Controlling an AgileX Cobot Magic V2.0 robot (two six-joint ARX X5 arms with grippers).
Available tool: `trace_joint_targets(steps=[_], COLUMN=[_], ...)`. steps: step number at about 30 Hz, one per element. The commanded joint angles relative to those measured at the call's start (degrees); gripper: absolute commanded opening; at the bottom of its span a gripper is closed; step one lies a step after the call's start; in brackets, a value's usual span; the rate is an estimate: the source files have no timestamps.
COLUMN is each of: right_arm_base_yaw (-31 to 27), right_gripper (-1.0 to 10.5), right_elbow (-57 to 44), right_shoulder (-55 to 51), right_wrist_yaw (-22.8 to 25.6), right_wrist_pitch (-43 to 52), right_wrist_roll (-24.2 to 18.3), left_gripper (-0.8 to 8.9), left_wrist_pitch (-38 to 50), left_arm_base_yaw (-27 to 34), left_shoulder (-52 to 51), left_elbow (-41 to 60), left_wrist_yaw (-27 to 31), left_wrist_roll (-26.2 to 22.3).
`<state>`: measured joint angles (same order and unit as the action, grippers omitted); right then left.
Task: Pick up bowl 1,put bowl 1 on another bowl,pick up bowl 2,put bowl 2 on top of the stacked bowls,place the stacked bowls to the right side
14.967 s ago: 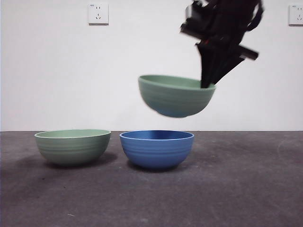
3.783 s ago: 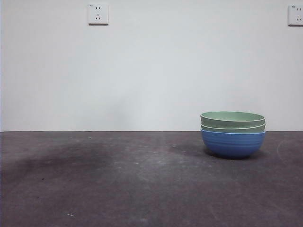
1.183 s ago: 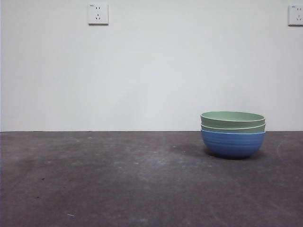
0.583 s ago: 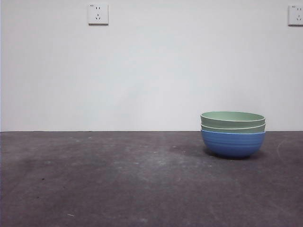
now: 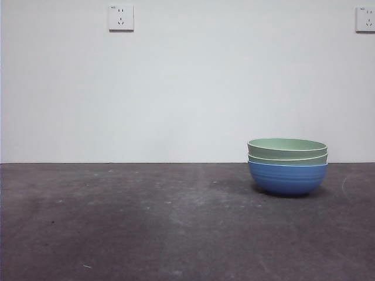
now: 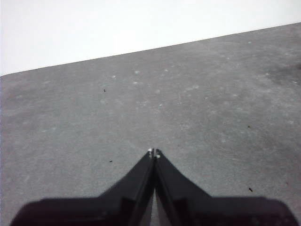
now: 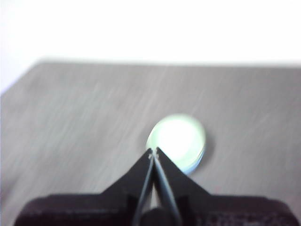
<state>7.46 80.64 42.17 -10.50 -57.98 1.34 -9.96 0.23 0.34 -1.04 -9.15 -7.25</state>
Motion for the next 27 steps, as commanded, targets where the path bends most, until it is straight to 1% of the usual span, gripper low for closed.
trace_joint_targets(steps=[1, 2, 3, 4, 8, 11, 17, 21, 27], right_arm_base_yaw=[-1.33, -1.46, -1.46, -1.46, -1.46, -1.46, -1.46, -1.46, -1.46], right_gripper=[0.0, 0.0, 0.0, 0.0, 0.0, 0.0, 0.0, 0.0, 0.0], right_elbow=[-15.23, -21.03, -29.42, -31.34, -45.24, -53.46, -65.13, -70.4, -75.67], right_shoulder=[-7.5, -10.62, -14.99, -16.0, -23.32, -27.87, -33.29, -35.63, -38.53], right_wrist_yaw=[-0.04, -0.07, -0.09, -0.09, -0.04, 0.09, 0.39, 0.42, 0.37], right_wrist_pitch=[11.17, 15.93, 23.15, 24.83, 36.94, 43.04, 49.9, 50.21, 50.18], right_wrist_roll=[-0.83, -0.79, -0.76, -0.74, -0.76, -0.79, -0.79, -0.81, -0.72], left_gripper=[-0.03, -0.03, -0.03, -0.03, -0.03, -0.03, -0.03, -0.03, -0.03], left_wrist_pitch=[0.02, 0.02, 0.02, 0.02, 0.02, 0.02, 0.02, 0.02, 0.02], left_arm_base_yaw=[0.22, 0.22, 0.22, 0.22, 0.22, 0.22, 0.22, 0.22, 0.22], left_shoulder=[-0.15, -0.15, -0.15, -0.15, -0.15, -0.15, -0.15, -0.15, -0.15], left_elbow=[0.79, 0.79, 0.79, 0.79, 0.79, 0.79, 0.79, 0.79, 0.79], left_wrist_yaw=[0.09, 0.09, 0.09, 0.09, 0.09, 0.09, 0.09, 0.09, 0.09], left_wrist_roll=[0.39, 0.39, 0.39, 0.39, 0.39, 0.39, 0.39, 0.39, 0.39])
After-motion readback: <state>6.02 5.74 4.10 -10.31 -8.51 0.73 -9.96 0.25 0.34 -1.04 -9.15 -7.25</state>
